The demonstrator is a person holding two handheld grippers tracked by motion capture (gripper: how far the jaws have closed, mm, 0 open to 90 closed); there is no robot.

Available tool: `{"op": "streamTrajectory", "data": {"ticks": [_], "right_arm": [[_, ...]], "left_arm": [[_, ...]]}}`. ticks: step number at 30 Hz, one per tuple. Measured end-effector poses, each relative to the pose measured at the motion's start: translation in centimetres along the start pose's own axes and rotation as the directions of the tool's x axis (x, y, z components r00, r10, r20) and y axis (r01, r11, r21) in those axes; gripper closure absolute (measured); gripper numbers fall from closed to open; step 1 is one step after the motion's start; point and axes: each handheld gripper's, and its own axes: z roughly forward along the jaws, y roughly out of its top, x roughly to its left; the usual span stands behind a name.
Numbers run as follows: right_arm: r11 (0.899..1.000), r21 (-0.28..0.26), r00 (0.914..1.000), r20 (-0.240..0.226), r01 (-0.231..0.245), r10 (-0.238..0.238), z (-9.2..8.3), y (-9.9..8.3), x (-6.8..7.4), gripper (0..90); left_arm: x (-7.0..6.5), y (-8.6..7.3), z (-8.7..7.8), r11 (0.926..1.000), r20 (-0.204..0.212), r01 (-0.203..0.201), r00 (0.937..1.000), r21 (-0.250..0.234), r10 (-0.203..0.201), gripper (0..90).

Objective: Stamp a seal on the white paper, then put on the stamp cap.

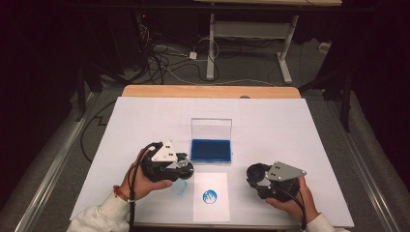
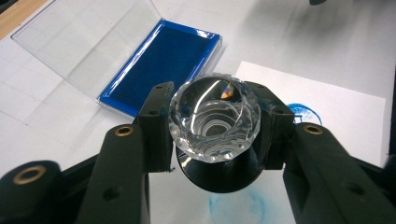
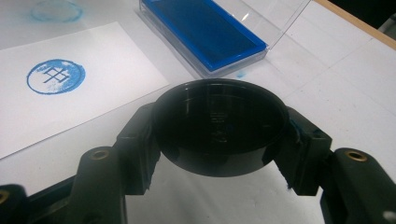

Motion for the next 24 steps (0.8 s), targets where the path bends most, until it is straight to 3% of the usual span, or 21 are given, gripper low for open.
{"op": "streamTrajectory", "data": {"ticks": [10, 17, 24], "right_arm": [[1.000, 0.003, 0.9996, -0.025, 0.011, -0.011, 0.8, 0.5, 0.4, 38.6], [1.000, -0.015, 0.9976, -0.065, 0.020, -0.021, 2.0, 2.0, 0.9, 38.6], [0.999, -0.029, 0.9944, -0.095, 0.043, -0.046, 3.6, 3.5, 1.8, 38.6]], "left_arm": [[0.0, 0.3, -0.4, 0.9997, 0.010, 0.004, 0.9999, -0.023, -0.003, 54.5], [-0.1, 0.8, -0.7, 0.9991, 0.010, 0.002, 0.9999, -0.041, -0.002, 54.5], [0.1, 1.9, -1.0, 0.9960, 0.029, 0.006, 0.9996, -0.089, -0.003, 54.6]]}}
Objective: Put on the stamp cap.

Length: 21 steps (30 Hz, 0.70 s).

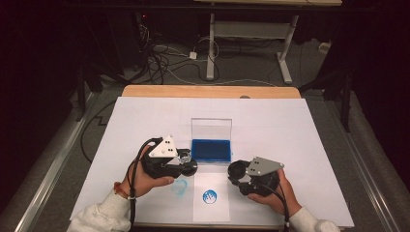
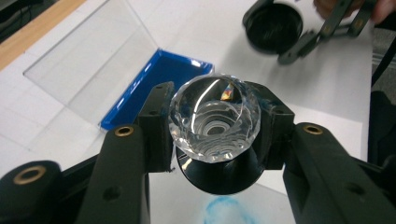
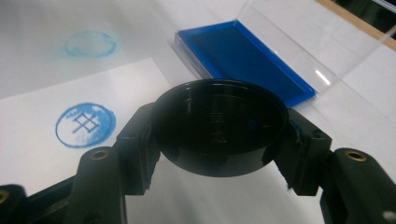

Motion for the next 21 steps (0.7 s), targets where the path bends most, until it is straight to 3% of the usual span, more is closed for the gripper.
{"op": "streamTrajectory", "data": {"ticks": [13, 21], "right_arm": [[0.999, -0.044, 0.9974, -0.071, -0.005, 0.001, 3.1, 2.7, 1.5, 38.6], [0.997, -0.071, 0.9948, -0.102, -0.007, 0.000, 3.9, 4.0, 2.3, 38.7]], "left_arm": [[-0.1, 2.3, 0.5, 0.9979, 0.037, -0.016, 0.9991, -0.063, 0.018, 54.6], [-0.6, 3.0, 1.4, 0.9971, 0.058, -0.036, 0.9975, -0.067, 0.040, 54.6]]}}
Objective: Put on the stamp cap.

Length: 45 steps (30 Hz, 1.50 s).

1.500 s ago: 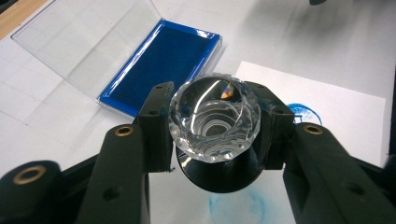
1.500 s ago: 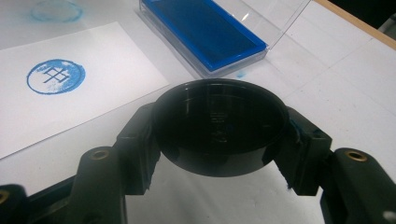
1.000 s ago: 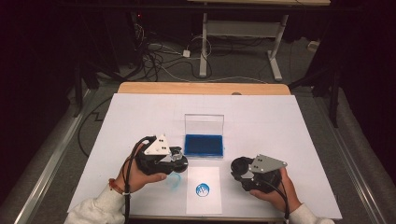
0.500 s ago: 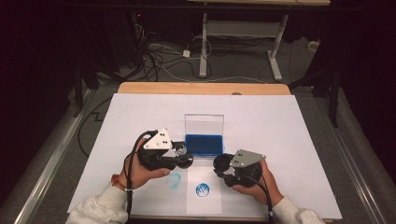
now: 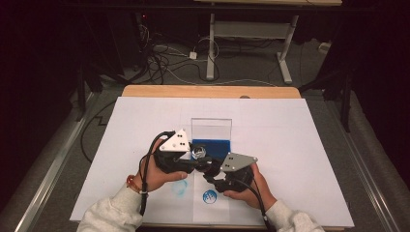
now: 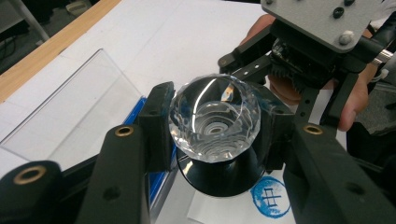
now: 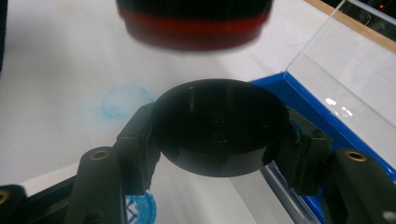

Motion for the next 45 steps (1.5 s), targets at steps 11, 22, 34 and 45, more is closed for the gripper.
{"op": "streamTrajectory", "data": {"ticks": [11, 22, 34, 45], "right_arm": [[0.999, -0.045, 0.9994, -0.031, -0.018, 0.017, -0.3, 0.9, 0.5, 38.7], [0.996, -0.075, 0.9983, -0.025, -0.054, 0.052, -0.7, 0.8, 0.2, 38.7], [0.996, -0.071, 0.9979, -0.029, -0.061, 0.059, -0.8, 0.6, 0.1, 38.8], [0.997, -0.060, 0.9989, -0.022, -0.042, 0.041, -1.1, 0.7, 0.3, 38.9]], "left_arm": [[-0.2, 0.2, 0.8, 0.9999, 0.013, -0.005, 0.9999, -0.012, 0.005, 54.6], [-0.4, 0.1, 1.0, 0.9992, 0.018, -0.002, 0.9998, -0.040, 0.003, 54.5], [-0.4, -0.4, 1.4, 0.9988, 0.032, 0.010, 0.9995, -0.047, -0.009, 54.6], [-0.8, -0.5, 1.7, 0.9982, 0.033, 0.005, 0.9995, -0.059, -0.003, 54.6]]}}
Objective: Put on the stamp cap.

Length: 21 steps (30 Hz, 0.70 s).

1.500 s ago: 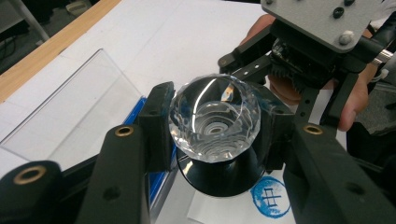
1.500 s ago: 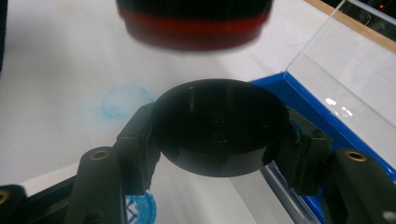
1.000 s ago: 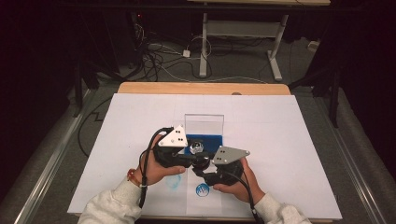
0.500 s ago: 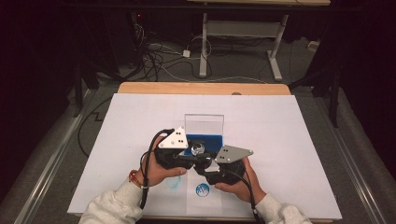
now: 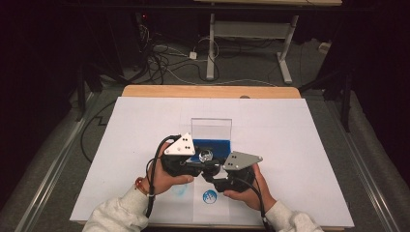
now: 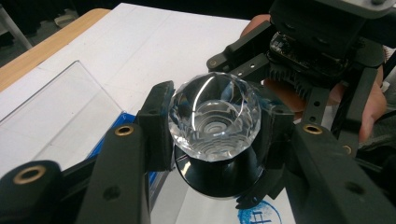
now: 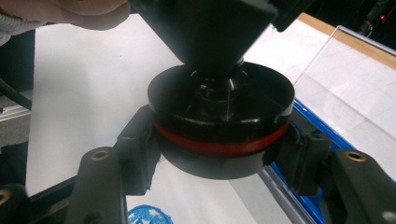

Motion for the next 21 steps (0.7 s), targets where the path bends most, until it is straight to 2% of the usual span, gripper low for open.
{"op": "streamTrajectory", "data": {"ticks": [12, 18, 21], "right_arm": [[0.999, 0.034, 1.0000, -0.009, -0.002, 0.003, 0.09, -0.04, -0.10, 38.9], [1.000, 0.023, 0.9999, -0.006, -0.012, 0.012, 0.25, -0.24, -0.10, 38.7], [1.000, 0.020, 1.0000, 0.003, 0.008, -0.008, 0.30, -0.32, -0.03, 38.7]], "left_arm": [[-0.51, -0.04, 0.56, 0.9998, -0.030, -0.020, 0.9993, 0.010, 0.020, 54.7], [-0.40, -0.07, 0.48, 0.9994, -0.033, -0.022, 0.9992, 0.027, 0.023, 54.7], [-0.43, -0.06, 0.43, 0.9992, -0.033, -0.026, 0.9991, 0.031, 0.027, 54.7]]}}
